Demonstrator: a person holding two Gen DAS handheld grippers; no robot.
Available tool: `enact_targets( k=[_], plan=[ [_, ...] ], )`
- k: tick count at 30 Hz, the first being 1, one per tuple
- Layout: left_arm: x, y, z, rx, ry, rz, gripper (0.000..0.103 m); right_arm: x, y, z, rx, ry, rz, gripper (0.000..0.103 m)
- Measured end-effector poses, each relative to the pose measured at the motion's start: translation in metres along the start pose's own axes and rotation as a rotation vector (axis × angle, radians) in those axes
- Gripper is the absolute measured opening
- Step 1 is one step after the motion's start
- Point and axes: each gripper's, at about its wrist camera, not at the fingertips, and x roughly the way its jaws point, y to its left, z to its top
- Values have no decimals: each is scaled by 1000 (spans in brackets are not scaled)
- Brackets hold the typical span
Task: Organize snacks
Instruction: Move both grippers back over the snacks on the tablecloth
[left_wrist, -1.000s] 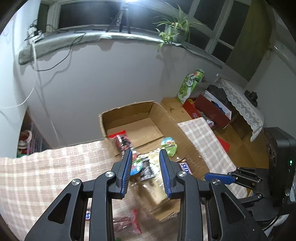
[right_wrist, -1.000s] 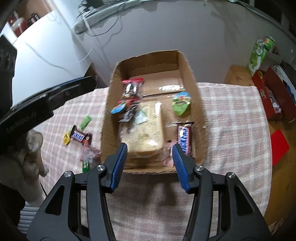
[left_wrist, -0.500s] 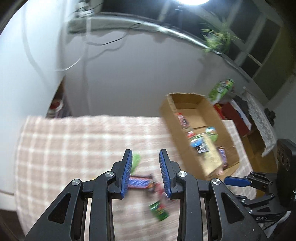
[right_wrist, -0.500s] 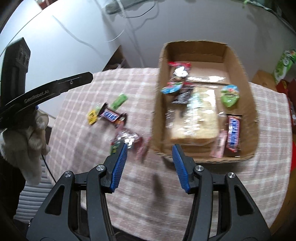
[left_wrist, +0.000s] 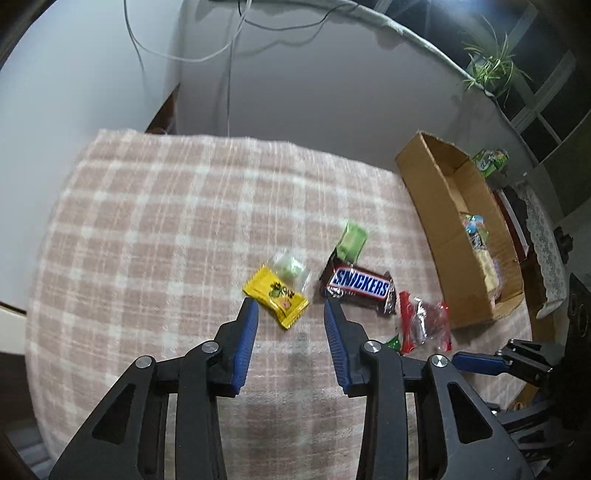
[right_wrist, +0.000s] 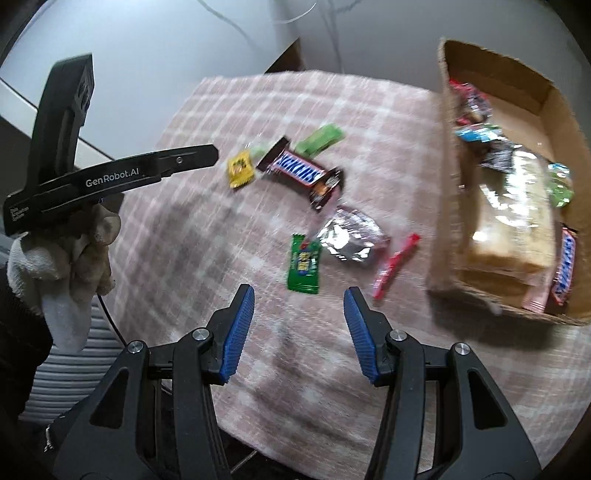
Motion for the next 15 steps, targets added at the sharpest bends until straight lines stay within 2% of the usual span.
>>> enact_targets(
  k=[3,15],
  plan=[
    [9,0,-2,-13,16,5,39,14,1,1,3,20,-6,53],
    [41,1,6,-59,24,66,39,49,4,16,9,49,-106,53]
  ],
)
